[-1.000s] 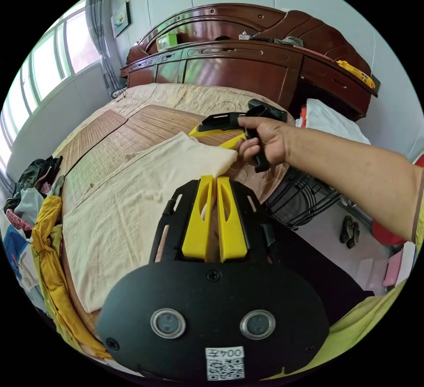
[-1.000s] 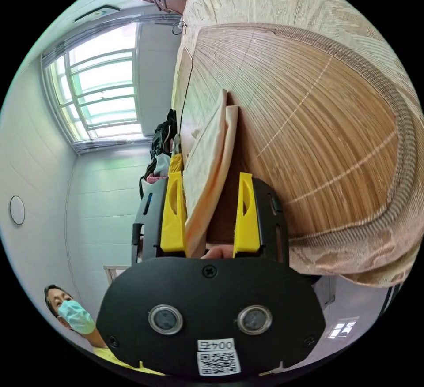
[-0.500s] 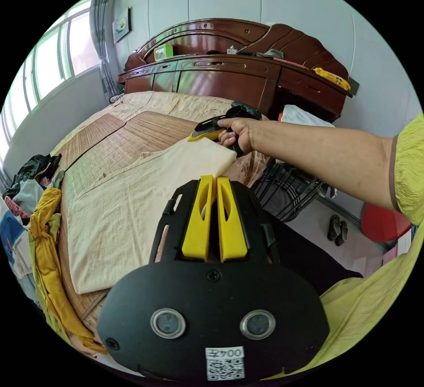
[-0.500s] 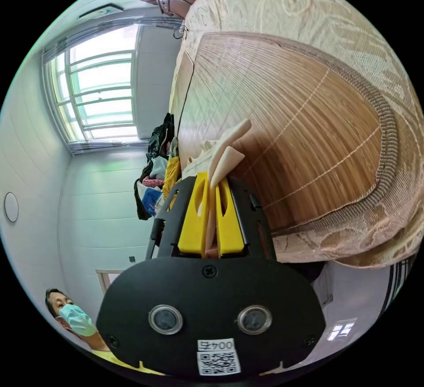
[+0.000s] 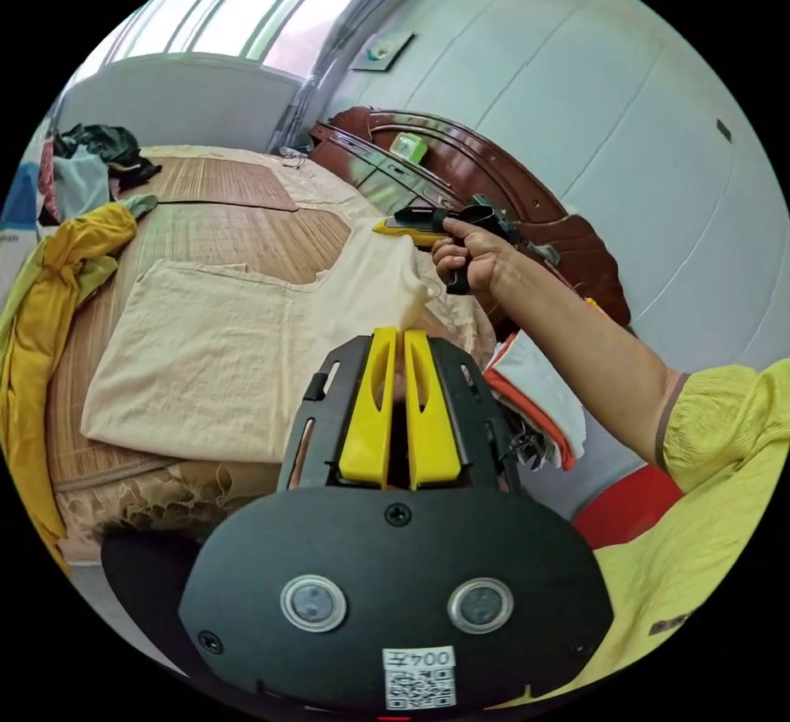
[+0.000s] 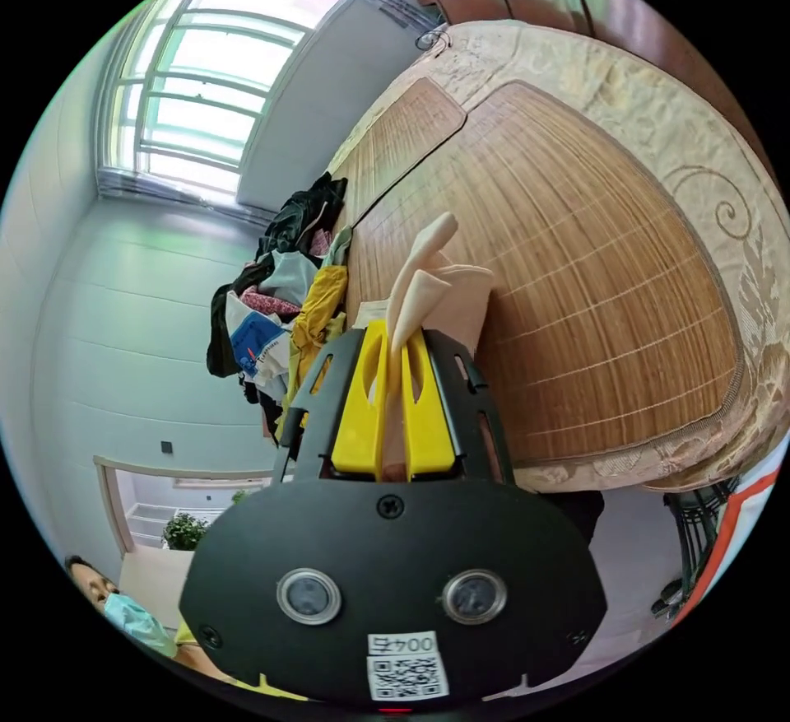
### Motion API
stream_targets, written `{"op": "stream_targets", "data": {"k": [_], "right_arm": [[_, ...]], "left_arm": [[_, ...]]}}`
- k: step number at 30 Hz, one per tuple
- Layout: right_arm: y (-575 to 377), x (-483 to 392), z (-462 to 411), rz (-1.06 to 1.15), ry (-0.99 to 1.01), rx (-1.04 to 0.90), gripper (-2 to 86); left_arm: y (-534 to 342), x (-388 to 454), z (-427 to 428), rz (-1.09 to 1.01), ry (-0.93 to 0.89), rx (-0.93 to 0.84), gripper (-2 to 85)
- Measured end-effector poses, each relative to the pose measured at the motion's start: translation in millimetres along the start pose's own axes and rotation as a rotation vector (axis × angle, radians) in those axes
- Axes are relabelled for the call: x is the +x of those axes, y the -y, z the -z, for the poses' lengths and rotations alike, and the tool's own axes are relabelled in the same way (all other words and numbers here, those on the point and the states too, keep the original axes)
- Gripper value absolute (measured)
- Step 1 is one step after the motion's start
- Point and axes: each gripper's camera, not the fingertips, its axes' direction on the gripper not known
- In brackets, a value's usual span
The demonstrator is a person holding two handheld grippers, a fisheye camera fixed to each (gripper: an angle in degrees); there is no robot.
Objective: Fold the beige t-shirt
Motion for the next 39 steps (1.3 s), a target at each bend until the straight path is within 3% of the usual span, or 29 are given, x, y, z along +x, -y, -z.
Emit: {"op": "stream_targets", "data": {"k": [10,24,39], "right_arm": [[-4,-58,-209,0.061,-0.137,-0.054,3.2],[-26,-43,-446,0.117,-0.283,-0.128,3.3],[-41,43,-599,0.104,-0.397,-0.194,4.1]], "left_arm": [[-2,-204,133,0.298,-0.088,0.099,1.1],[-50,-427,243,0.643,-0.247,0.217,1.1],[-68,-523,297,0.782,-0.180,0.225,1.4]]}}
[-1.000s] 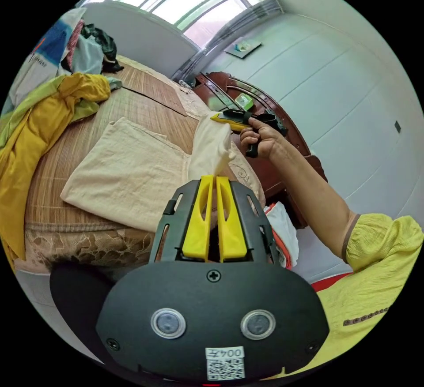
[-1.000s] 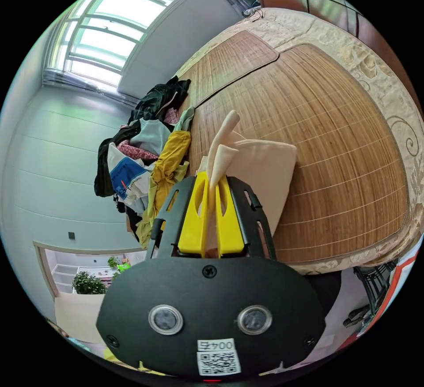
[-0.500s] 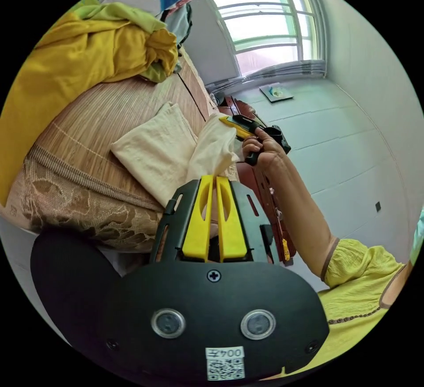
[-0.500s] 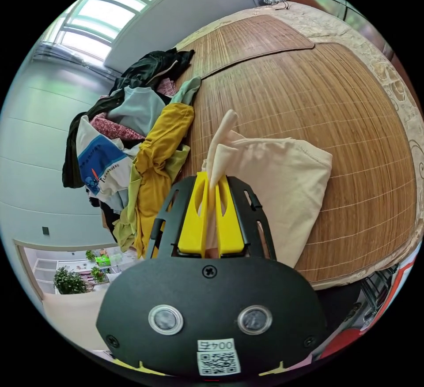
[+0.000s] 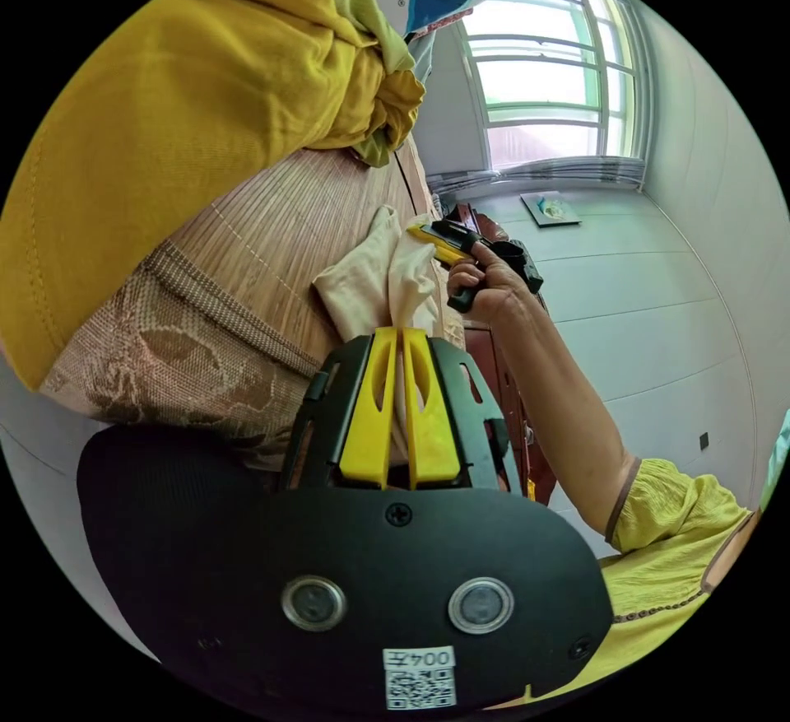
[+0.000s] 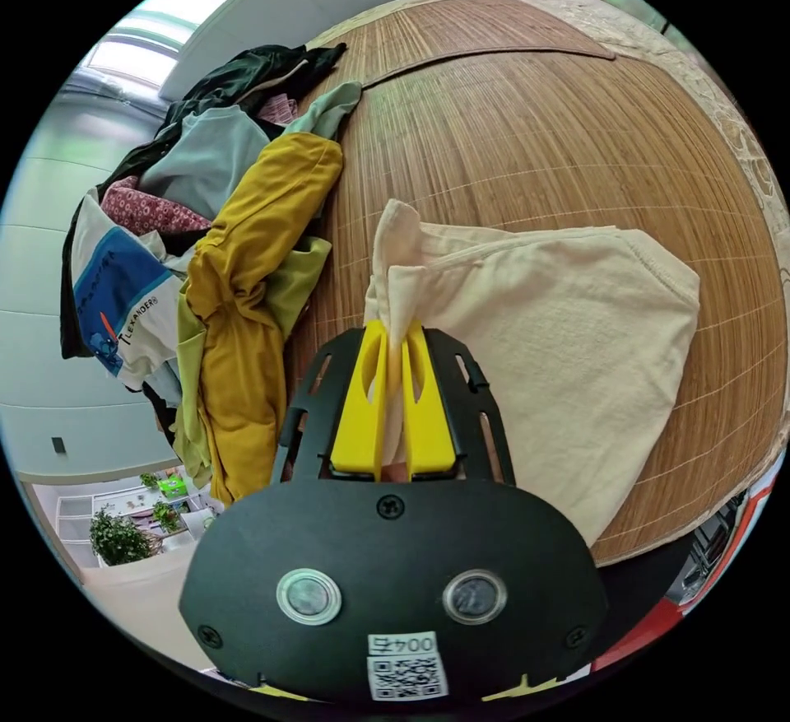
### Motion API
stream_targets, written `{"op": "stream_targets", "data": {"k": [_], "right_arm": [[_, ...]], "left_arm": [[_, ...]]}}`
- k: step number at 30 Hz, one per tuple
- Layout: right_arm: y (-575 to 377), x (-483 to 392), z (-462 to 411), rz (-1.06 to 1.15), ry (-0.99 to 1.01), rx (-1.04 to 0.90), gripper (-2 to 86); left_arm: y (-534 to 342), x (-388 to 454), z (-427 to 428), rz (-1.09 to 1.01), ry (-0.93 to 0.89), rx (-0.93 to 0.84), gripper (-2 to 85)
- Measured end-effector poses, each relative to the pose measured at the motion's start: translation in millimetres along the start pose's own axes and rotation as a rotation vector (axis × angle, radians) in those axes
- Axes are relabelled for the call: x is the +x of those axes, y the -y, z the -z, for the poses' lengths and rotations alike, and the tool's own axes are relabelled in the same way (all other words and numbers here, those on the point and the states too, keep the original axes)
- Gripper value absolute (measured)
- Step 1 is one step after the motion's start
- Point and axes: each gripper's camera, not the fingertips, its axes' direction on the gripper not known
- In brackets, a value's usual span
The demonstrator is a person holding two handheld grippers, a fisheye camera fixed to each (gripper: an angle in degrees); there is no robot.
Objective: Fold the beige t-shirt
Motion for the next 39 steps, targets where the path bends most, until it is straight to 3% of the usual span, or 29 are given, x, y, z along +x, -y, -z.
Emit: {"op": "stream_targets", "data": {"k": [6,12,17,22,26,33,39], "right_arm": [[-15,-13,-9,0.208,-0.147,0.023,5.5],[-57,-6,62,0.425,-0.159,0.149,7.5],[-145,99,143,0.492,-0.051,0.189,7.1],[-234,239,166,0.366,0.047,0.146,8.7],[-283,346,156,0.144,0.320,0.111,9.9],[-298,402,140,0.065,0.477,0.030,11.9],[-295,431,136,0.018,0.568,-0.003,11.8]], "left_arm": [[-1,-4,18,0.023,0.037,0.049,1.3],[-13,9,48,0.032,0.136,0.169,0.7],[-26,45,59,-0.070,0.222,0.224,0.3],[-42,84,22,-0.251,0.227,0.133,0.2],[-47,121,-44,-0.404,0.364,0.026,0.2],[-42,135,-129,-0.467,0.582,-0.098,0.3],[-52,131,-155,-0.440,0.591,-0.110,0.7]]}}
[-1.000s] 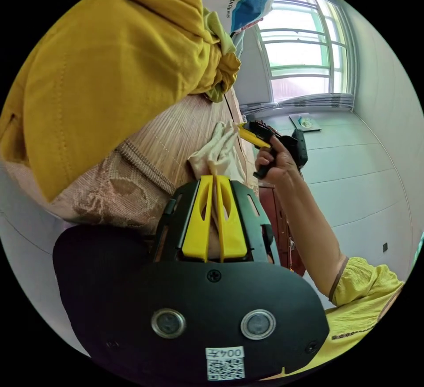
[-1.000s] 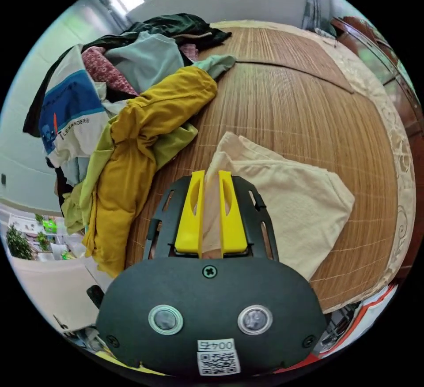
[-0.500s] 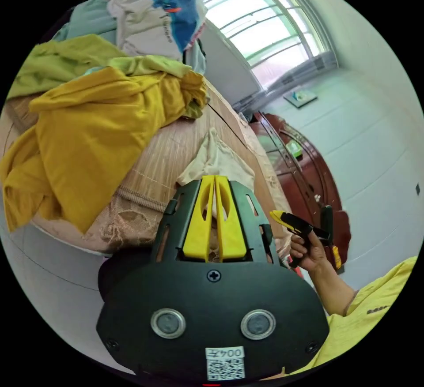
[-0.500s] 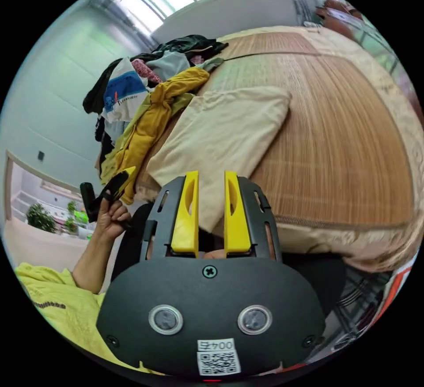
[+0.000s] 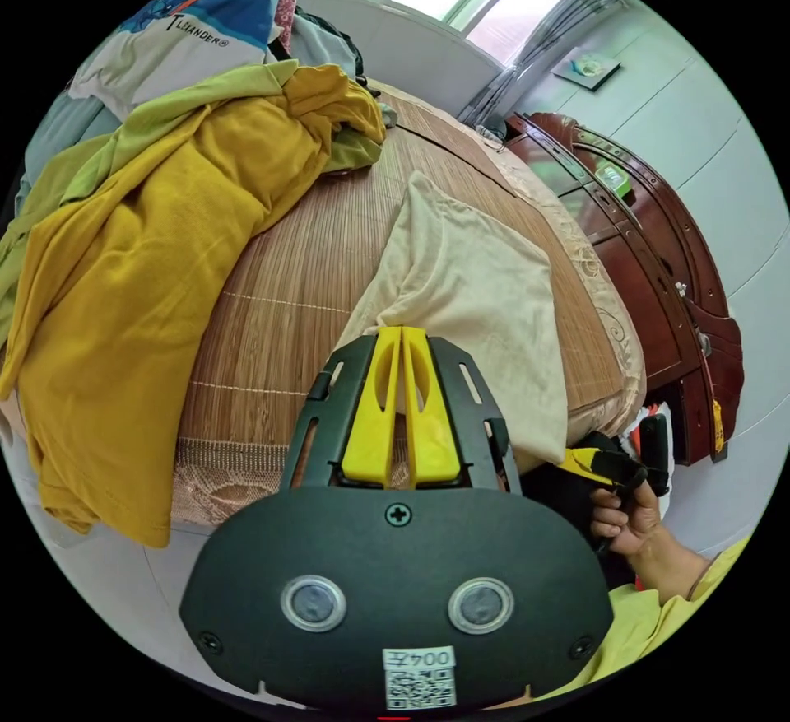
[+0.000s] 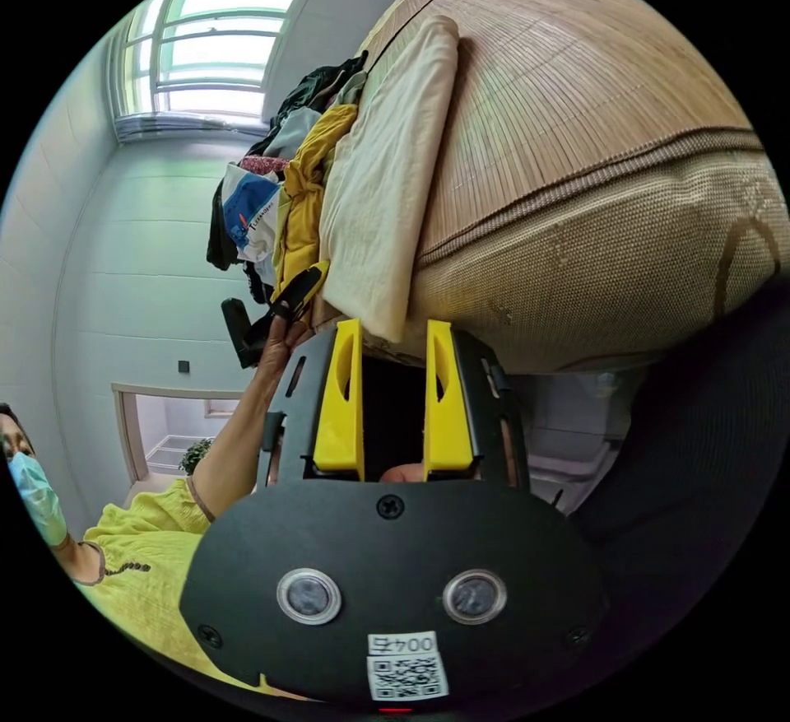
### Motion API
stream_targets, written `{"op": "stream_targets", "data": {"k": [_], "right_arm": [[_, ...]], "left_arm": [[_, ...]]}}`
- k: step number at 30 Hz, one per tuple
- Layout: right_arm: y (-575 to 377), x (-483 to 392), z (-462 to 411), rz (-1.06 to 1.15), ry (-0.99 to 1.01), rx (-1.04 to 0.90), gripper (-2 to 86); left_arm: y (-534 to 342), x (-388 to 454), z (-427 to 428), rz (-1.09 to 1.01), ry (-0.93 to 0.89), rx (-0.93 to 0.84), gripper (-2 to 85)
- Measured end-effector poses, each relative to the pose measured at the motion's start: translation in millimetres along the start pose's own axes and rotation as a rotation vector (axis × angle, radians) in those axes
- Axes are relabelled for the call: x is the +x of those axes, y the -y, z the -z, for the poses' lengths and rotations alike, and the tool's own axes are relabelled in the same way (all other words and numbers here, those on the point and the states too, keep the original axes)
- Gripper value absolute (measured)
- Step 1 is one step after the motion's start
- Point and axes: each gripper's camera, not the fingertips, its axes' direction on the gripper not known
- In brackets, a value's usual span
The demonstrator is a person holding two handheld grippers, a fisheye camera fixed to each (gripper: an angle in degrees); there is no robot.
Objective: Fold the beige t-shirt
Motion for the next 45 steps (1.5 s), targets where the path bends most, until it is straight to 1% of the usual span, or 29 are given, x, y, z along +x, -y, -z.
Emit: {"op": "stream_targets", "data": {"k": [3,5,9,11,13,18,23,25,27,30,32,35,38,41,43,45], "right_arm": [[8,2,3,0.005,-0.032,-0.025,10.4],[10,-1,5,0.017,-0.107,-0.050,7.6],[5,1,7,0.012,-0.045,-0.041,6.0],[6,5,0,0.015,-0.051,-0.058,6.2],[7,7,-3,0.023,-0.060,-0.061,4.7],[-10,-1,1,0.111,-0.179,-0.056,2.0],[-39,15,-2,0.086,-0.250,-0.089,2.7],[-45,19,-8,0.062,-0.277,-0.118,3.3],[-51,14,-9,0.090,-0.345,-0.100,3.9],[-52,-11,-15,0.226,-0.468,-0.044,5.3],[-41,-30,-39,0.331,-0.578,-0.036,6.0],[-23,-49,-83,0.439,-0.705,-0.038,6.0],[-7,-58,-133,0.503,-0.812,-0.052,6.0],[5,-44,-184,0.510,-0.890,-0.098,6.5],[10,-23,-214,0.477,-0.890,-0.166,6.8],[7,-10,-227,0.467,-0.887,-0.129,6.6]], "left_arm": [[-4,10,-6,-0.013,0.008,0.004,0.7],[-7,13,-8,-0.003,-0.004,0.010,0.7],[-12,19,-13,0.020,-0.029,0.015,0.7],[-13,24,-14,0.018,-0.023,0.012,0.7],[-14,31,-16,0.009,-0.016,0.005,0.6],[-28,54,-17,0.003,-0.035,-0.065,0.6],[-56,85,-15,-0.052,-0.035,-0.087,0.7],[-59,89,-4,-0.046,-0.022,-0.061,0.7],[-67,88,25,-0.048,-0.019,0.020,0.8],[-83,75,55,-0.026,-0.006,0.057,1.1],[-96,66,66,-0.016,-0.016,0.064,1.7],[-109,55,76,0.019,-0.081,0.065,3.4],[-109,57,76,0.022,-0.064,0.051,5.7],[-106,61,64,0.008,-0.090,-0.002,7.3],[-105,64,59,0.010,-0.107,-0.022,8.1],[-106,65,53,0.034,-0.104,-0.043,8.7]]}}
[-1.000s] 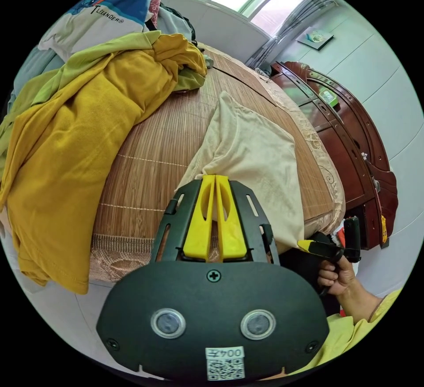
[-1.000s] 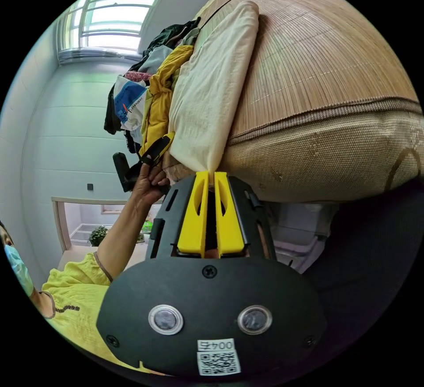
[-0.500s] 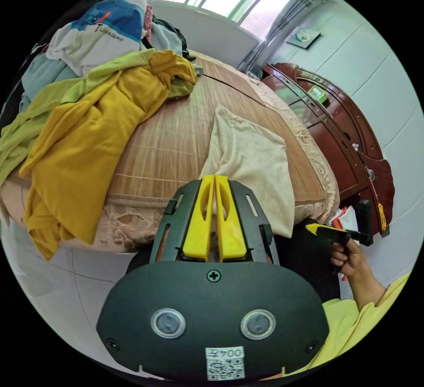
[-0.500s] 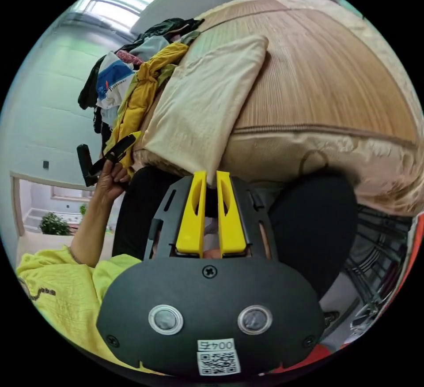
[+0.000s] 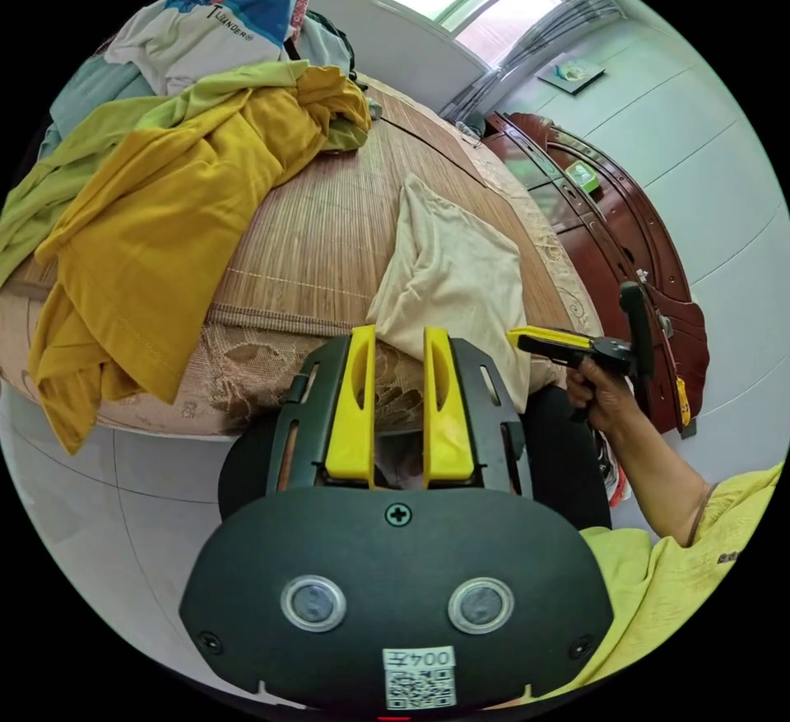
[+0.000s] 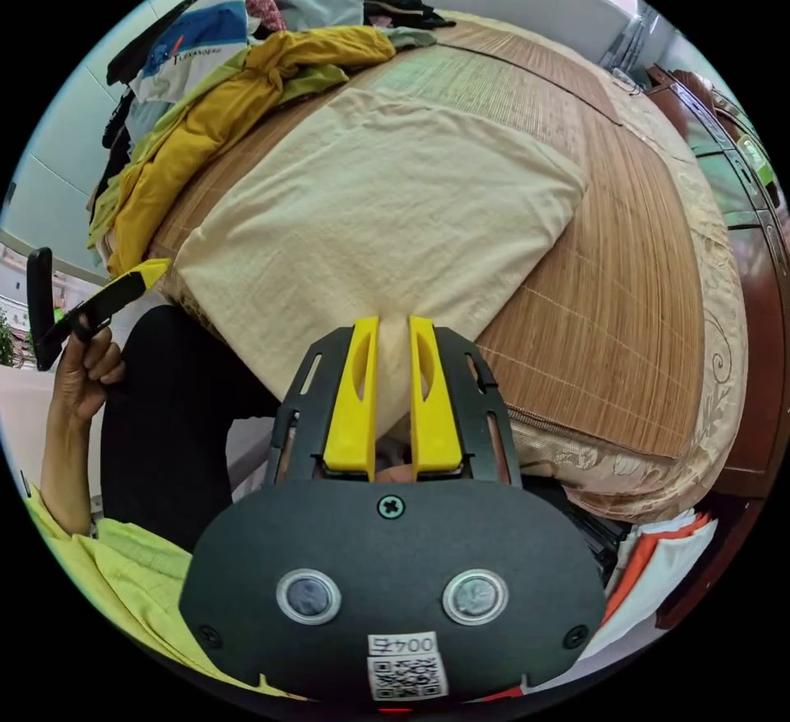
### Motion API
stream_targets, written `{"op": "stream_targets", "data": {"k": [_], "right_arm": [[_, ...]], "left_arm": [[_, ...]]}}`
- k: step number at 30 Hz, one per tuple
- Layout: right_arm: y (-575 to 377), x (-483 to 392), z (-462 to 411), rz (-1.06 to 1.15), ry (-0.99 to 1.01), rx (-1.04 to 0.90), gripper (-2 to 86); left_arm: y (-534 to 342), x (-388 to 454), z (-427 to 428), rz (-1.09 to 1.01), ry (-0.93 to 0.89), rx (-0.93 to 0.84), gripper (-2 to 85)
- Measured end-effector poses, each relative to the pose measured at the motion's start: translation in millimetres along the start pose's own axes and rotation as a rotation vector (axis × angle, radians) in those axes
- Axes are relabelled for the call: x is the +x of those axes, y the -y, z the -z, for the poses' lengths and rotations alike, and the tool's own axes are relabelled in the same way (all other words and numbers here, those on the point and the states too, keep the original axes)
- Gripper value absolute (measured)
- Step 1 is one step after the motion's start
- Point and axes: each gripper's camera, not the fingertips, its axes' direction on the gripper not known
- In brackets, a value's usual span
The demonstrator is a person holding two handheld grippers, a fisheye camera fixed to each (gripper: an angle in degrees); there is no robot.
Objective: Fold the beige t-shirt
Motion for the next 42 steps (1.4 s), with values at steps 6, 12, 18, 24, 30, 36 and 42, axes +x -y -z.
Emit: {"op": "stream_targets", "data": {"k": [6,12,18,24,30,36,42], "right_arm": [[17,-16,-1,-0.013,0.063,0.069,5.3],[107,-42,-19,-0.018,0.206,0.091,9.2],[187,-93,-70,0.015,0.112,0.091,10.1],[218,-122,-136,-0.015,0.061,0.025,11.2],[231,-147,-188,-0.008,0.006,-0.011,12.5],[246,-178,-233,0.022,-0.104,-0.025,13.5],[254,-201,-276,0.092,-0.267,-0.082,13.1]], "left_arm": [[-4,-5,-3,0.050,-0.029,-0.023,9.0],[-8,-9,-2,0.089,-0.046,-0.039,6.7],[-21,4,14,0.043,-0.067,0.017,3.2],[-41,29,40,-0.060,-0.054,0.106,2.2],[-63,69,57,-0.202,-0.001,0.211,1.8],[-78,92,75,-0.291,-0.008,0.277,1.5],[-82,92,86,-0.298,-0.061,0.295,1.6]]}}
